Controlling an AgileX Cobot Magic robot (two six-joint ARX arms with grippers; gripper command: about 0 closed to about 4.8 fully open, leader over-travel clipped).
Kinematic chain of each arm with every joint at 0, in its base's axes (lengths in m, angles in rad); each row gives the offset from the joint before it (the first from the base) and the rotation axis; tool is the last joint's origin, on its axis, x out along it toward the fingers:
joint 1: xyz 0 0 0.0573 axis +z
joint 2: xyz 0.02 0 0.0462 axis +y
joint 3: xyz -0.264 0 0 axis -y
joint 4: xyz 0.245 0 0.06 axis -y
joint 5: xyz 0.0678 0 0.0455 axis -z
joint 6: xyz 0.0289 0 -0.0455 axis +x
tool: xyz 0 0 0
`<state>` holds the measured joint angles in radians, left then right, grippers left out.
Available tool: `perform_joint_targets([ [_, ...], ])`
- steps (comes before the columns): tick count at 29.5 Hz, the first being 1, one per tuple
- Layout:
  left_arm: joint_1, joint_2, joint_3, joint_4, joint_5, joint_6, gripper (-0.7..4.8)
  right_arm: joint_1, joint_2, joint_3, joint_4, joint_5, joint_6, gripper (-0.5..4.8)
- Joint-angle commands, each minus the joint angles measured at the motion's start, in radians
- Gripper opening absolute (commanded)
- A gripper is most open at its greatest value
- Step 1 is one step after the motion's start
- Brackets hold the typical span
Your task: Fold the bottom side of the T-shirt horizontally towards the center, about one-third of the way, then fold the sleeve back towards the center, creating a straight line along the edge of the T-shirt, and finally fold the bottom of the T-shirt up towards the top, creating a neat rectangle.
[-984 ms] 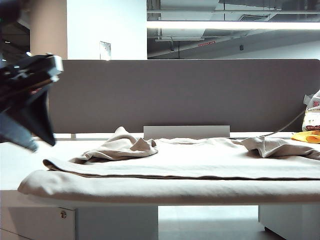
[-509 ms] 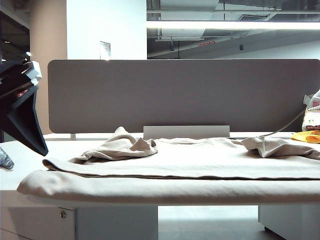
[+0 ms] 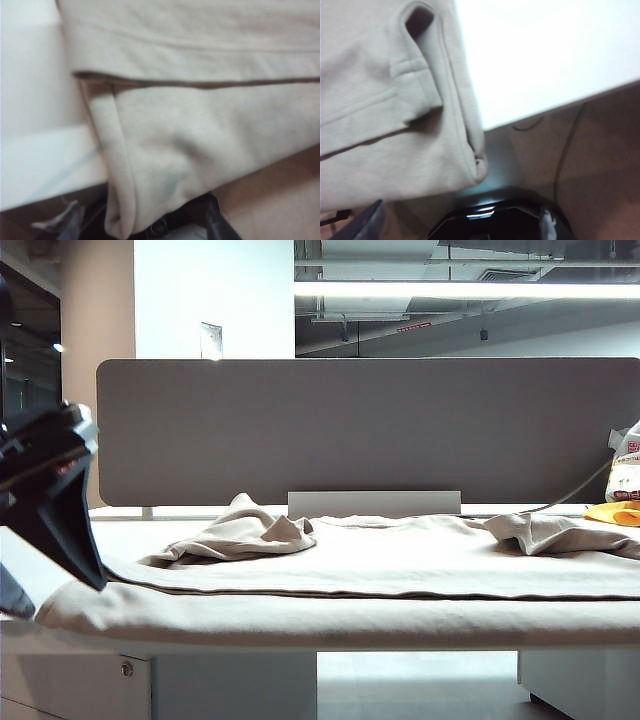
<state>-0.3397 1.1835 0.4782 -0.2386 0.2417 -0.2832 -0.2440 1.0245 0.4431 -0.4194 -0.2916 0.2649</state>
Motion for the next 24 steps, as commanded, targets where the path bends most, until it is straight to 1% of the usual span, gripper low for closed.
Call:
perform_joint_targets([
  [1,0.001,0.028,0.000,0.045,0.011,-0.005,3.19,0.000,0.043,0.001,0.028,-0.018,0.005,3.61],
  [5,0.001,0.047,0.001,0.067,0.014,-0.005,3.18,0.001,0.100,0.001,0.072,-0.053,0.012,3.54],
  [6,0.001,0.048,0.000,0.069,0.013,-0.005,3.17,0.001,0.116,0.002,0.087,-0.056,0.026,3.44],
  [8,0.001,0.051,0.000,0.076,0.013,-0.005,3.13,0.001,0.141,0.002,0.112,-0.069,0.030,3.04],
  [12,0.001,0.067,0.001,0.097,0.014,-0.006,2.74,0.001,0.182,0.002,0.148,-0.084,0.031,2.61],
  [13,0.001,0.076,0.001,0.101,0.014,-0.007,2.67,0.001,0.188,0.002,0.155,-0.087,0.031,2.61],
  [18,0.001,0.122,0.002,0.121,0.026,-0.013,2.67,0.001,0.208,0.002,0.186,-0.089,0.031,2.57],
  [20,0.001,0.136,0.002,0.125,0.029,-0.014,2.58,0.001,0.211,0.002,0.195,-0.089,0.031,2.10],
  [24,0.001,0.146,0.002,0.126,0.029,-0.013,1.49,0.001,0.211,0.002,0.214,-0.096,0.031,1.15],
])
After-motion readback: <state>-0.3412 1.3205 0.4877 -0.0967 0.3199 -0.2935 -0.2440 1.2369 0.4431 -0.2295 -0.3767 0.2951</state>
